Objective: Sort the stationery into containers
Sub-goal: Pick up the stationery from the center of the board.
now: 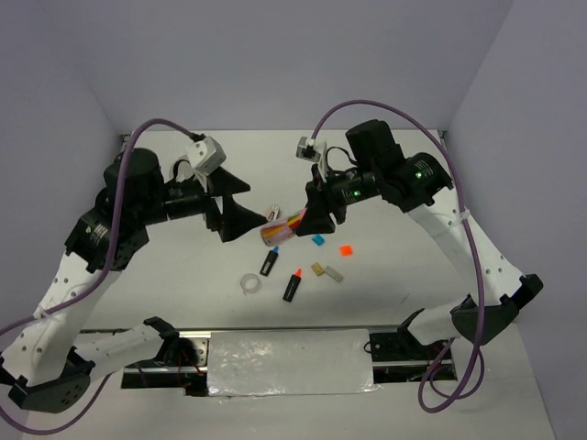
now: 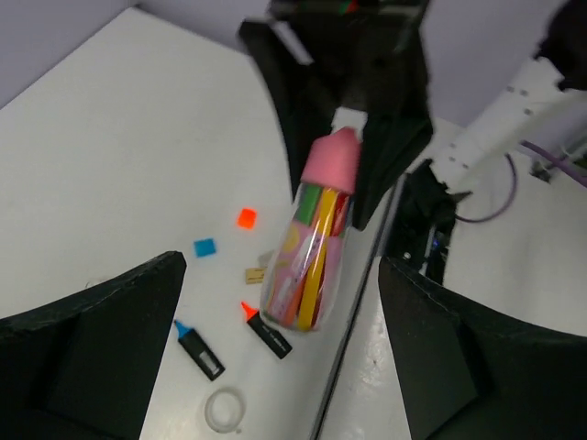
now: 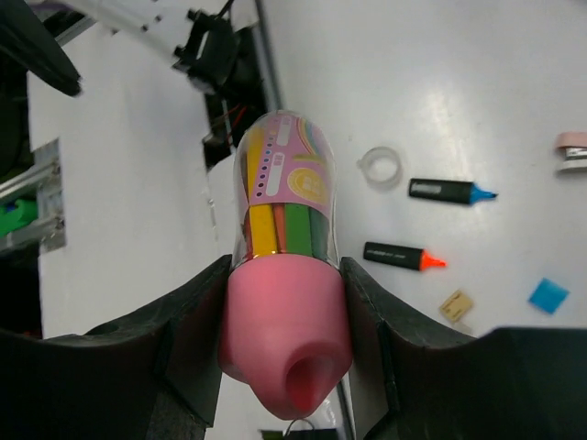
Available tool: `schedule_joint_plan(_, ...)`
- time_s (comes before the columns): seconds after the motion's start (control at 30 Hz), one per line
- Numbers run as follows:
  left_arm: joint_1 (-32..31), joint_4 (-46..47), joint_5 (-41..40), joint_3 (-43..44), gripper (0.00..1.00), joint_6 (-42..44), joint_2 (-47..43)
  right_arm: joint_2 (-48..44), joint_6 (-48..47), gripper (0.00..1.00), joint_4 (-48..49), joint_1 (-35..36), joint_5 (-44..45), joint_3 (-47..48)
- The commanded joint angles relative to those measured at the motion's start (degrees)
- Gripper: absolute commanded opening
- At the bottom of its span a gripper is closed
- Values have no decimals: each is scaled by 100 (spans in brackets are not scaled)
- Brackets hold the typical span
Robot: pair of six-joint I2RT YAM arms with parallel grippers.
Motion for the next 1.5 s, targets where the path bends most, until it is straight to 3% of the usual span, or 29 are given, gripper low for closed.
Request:
schedule_joint_plan(0.0,4,-894,1960,916,99,1304,800,-235,-686,0,-605,-35,-947,155)
schedule_joint_plan(0.07,13,-1889,2471,1400,99,1737,1329,-262,-686,0,-683,-34,-956,120)
schedule_joint_plan(0.2,-13,-1461,2947,998,99,1510,1251,-288,-599,0,-604,-17,-982,225)
schedule_joint_plan(0.37,-48,-1592,3315,856,99,1545,1426,-333,-300,0,-131,-17,-1175,436)
schedule_joint_plan(0.47,-75,-963,3781,611,99,1072,1322,-219,-151,0,54,1,-1114,533)
schedule_joint_plan(0.53,-83,100,4054,235,99,179,1094,-122,-107,0,99,18,-1105,621)
schedule_joint_plan(0.63,-75,989,4116,-188,99,-431,917,-60,95,0,432,71,-1122,700)
schedule_joint_plan(0.7,-92,1018,4125,-260,98,-494,986,-16,192,0,591,97,-1122,831)
schedule_joint_plan(0.8,-119,536,4046,-59,72,-127,1197,168,219,0,530,141,-1158,1059)
schedule_joint_plan(0.83,-119,178,3942,12,49,-21,1250,212,219,0,504,150,-1158,1104)
schedule_joint_plan(0.87,-127,70,3923,82,41,41,1294,273,219,0,512,176,-1175,1122)
schedule_joint_plan(0.9,-128,16,3897,196,35,68,1347,265,245,2,556,194,-1201,1087)
schedule_joint_plan(0.93,-128,16,3897,223,17,33,1356,265,280,4,626,203,-1236,1034)
schedule_joint_plan(1.0,-128,200,3836,259,0,-107,1295,134,498,19,994,194,-1228,789)
schedule_joint_plan(1.1,-128,796,3599,84,0,-475,1085,-286,1260,53,2152,185,-1062,96)
schedule_joint_plan(1.13,-128,955,3502,39,0,-573,1014,-428,1543,71,3008,159,-896,-159)
schedule_joint_plan(1.17,-128,1365,3345,-39,0,-687,892,-577,2120,79,3487,142,-737,-675)
schedule_joint_plan(1.33,-110,2721,2772,-698,0,-1653,495,-1281,4127,82,6401,-209,-199,-2075)
schedule_joint_plan(1.47,-101,3311,2324,-945,0,-2023,319,-1343,4911,82,7226,-210,-218,-2533)
